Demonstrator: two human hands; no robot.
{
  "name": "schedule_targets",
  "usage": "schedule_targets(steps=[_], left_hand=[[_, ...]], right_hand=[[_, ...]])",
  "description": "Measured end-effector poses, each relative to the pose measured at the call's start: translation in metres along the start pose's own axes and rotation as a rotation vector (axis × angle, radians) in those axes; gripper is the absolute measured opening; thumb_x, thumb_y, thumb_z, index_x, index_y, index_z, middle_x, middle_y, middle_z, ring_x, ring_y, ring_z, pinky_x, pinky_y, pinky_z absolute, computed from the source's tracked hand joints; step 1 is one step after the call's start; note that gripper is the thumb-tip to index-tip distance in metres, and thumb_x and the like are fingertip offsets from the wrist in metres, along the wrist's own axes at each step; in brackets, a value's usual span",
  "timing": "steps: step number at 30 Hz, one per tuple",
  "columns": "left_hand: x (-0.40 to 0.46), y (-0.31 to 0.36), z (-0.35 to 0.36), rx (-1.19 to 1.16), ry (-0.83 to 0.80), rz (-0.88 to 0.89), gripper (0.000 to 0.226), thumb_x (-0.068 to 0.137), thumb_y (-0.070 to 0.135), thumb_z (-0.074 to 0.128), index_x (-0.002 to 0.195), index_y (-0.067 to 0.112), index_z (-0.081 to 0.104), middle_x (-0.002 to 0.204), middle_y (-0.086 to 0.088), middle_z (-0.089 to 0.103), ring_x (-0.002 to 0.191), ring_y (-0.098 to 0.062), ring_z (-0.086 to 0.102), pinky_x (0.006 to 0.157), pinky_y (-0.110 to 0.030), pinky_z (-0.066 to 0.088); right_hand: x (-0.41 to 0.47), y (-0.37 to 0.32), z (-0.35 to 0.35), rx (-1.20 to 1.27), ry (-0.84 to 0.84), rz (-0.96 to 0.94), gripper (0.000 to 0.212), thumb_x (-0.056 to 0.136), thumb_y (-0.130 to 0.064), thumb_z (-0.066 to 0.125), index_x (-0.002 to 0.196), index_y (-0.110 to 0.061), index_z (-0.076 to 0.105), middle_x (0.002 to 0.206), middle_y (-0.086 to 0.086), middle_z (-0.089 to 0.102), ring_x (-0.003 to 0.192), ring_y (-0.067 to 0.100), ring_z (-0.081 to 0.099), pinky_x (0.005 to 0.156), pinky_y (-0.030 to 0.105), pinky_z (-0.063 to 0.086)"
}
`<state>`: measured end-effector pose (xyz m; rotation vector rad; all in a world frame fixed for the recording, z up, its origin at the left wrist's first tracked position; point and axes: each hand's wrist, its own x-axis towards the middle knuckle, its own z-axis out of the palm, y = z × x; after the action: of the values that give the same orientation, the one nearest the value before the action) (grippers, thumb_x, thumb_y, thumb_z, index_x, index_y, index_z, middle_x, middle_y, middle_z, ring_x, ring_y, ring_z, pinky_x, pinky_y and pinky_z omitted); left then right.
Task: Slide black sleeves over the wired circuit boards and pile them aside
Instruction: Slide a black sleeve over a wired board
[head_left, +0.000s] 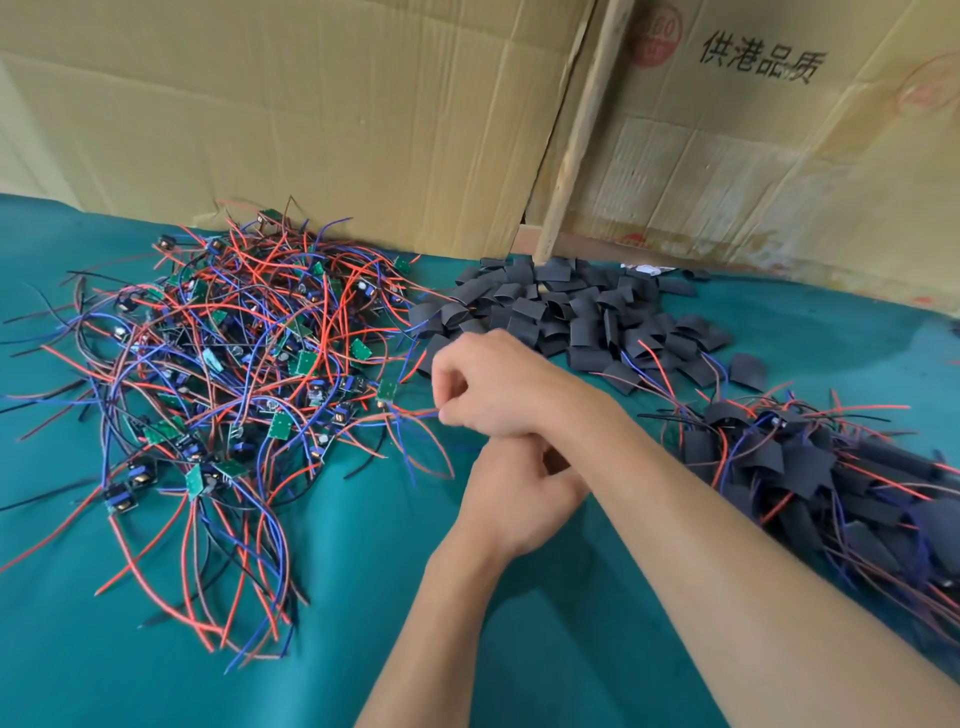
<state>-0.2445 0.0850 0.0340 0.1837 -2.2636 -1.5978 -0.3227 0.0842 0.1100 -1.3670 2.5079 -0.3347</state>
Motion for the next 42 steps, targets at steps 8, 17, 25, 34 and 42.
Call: schedule_targets(steps=[8, 17, 25, 34, 42], left_hand=[[0.008, 0.000, -0.004, -0.216, 0.203, -0.167, 0.014, 0.074, 0.026, 0.049, 0.072, 0.015, 0.057, 0.065, -0.007, 0.066, 0.059, -0.027, 0.061, 0.052, -0.038, 0.054], [0.013, 0.005, -0.026, -0.909, 0.434, -0.315, 0.045, 0.101, 0.042, 0.040, 0.096, 0.007, 0.067, 0.083, -0.012, 0.074, 0.065, -0.018, 0.071, 0.045, -0.024, 0.049], [0.013, 0.004, -0.015, -0.683, 0.552, -0.368, 0.014, 0.105, 0.016, 0.051, 0.094, 0.011, 0.045, 0.079, -0.014, 0.059, 0.053, -0.019, 0.069, 0.040, -0.023, 0.046], [0.011, 0.003, -0.025, -0.413, 0.785, -0.208, 0.028, 0.097, 0.026, 0.060, 0.076, 0.022, 0.043, 0.063, -0.001, 0.048, 0.056, -0.019, 0.044, 0.053, -0.041, 0.039], [0.001, 0.002, -0.046, 0.023, 0.993, -0.240, 0.059, 0.092, 0.054, 0.056, 0.054, 0.021, 0.026, 0.046, 0.014, 0.044, 0.047, -0.011, 0.034, 0.063, -0.037, 0.027]], right_hand=[[-0.039, -0.004, -0.058, 0.082, 0.339, -0.018, 0.015, 0.082, -0.017, 0.074, 0.070, -0.025, 0.068, 0.062, -0.010, 0.067, 0.063, 0.000, 0.058, 0.062, 0.017, 0.044], [-0.123, 0.015, -0.015, 0.465, 0.617, 0.206, 0.018, 0.087, -0.012, 0.071, 0.072, -0.021, 0.066, 0.060, -0.011, 0.072, 0.051, 0.008, 0.062, 0.065, 0.032, 0.054], [-0.160, 0.001, 0.018, 0.649, 0.298, 0.197, 0.015, 0.088, -0.012, 0.071, 0.077, -0.020, 0.066, 0.065, -0.005, 0.074, 0.056, 0.017, 0.067, 0.064, 0.033, 0.056], [-0.102, 0.049, -0.025, 0.539, 0.224, 0.207, 0.010, 0.086, -0.014, 0.073, 0.077, -0.018, 0.074, 0.071, -0.004, 0.076, 0.061, 0.004, 0.065, 0.058, 0.013, 0.044], [-0.008, 0.055, 0.009, 0.184, 0.203, 0.429, 0.031, 0.081, -0.037, 0.079, 0.103, -0.018, 0.068, 0.107, 0.008, 0.068, 0.102, 0.032, 0.064, 0.091, 0.039, 0.054]])
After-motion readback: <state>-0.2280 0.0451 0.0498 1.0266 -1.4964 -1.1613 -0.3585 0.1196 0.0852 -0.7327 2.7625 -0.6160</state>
